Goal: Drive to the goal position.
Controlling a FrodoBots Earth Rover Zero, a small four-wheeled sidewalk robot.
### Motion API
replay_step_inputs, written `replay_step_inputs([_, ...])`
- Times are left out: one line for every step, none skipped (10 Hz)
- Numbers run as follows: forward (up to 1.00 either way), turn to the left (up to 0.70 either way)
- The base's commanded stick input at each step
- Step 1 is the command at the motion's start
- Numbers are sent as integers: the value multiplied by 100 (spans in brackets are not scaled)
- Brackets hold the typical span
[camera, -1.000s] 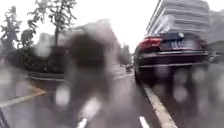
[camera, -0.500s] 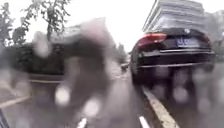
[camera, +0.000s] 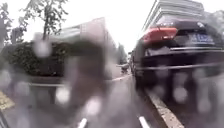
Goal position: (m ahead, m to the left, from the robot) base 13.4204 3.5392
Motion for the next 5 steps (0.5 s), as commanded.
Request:
replay_step_inputs([70,0])
replay_step_inputs([70,0])
replay_step_inputs([70,0])
replay_step_inputs([70,-8])
replay_step_inputs([70,-13])
